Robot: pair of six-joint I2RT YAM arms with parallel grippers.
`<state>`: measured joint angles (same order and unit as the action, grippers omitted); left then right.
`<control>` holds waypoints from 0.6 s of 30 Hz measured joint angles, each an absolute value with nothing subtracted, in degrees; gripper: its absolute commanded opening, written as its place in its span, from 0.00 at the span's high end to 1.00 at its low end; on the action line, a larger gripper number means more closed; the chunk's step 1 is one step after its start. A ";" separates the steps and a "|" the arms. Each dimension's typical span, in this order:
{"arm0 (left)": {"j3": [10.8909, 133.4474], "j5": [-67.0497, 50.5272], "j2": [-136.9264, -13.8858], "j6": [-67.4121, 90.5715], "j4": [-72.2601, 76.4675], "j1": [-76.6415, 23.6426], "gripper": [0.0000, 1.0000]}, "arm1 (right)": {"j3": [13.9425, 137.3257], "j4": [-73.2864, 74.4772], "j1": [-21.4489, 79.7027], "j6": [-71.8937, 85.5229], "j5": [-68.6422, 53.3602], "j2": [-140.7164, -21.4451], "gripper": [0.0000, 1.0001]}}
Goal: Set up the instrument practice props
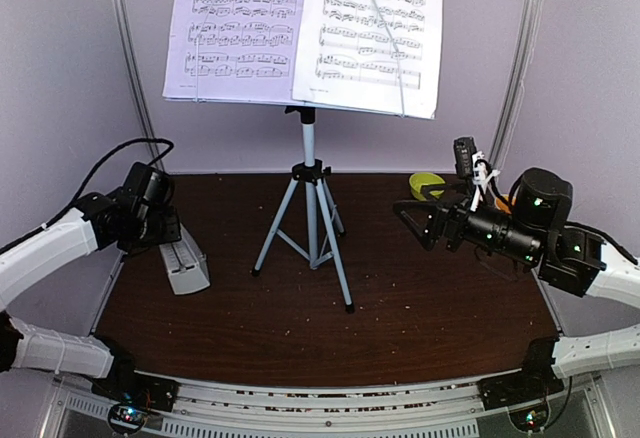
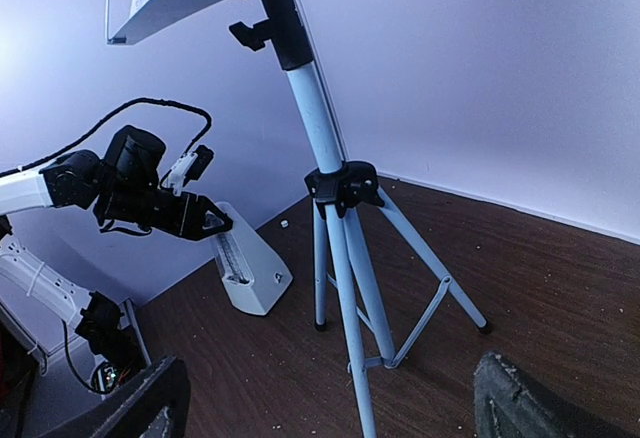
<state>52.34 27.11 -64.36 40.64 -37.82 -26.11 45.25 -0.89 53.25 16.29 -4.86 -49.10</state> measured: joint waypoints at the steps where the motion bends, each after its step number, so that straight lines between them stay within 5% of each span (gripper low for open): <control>1: 52.10 26.94 -63.44 40.64 -38.79 -27.79 0.82 | 45.25 -0.91 53.25 16.27 -4.99 -49.30 0.00; 18: 61.84 28.21 -65.98 48.80 -51.57 -58.35 0.86 | 45.28 -1.06 53.25 15.84 -6.09 -50.48 0.00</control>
<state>61.84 28.21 -65.98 48.80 -51.57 -58.35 45.28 -1.06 53.25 15.84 -6.09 -50.48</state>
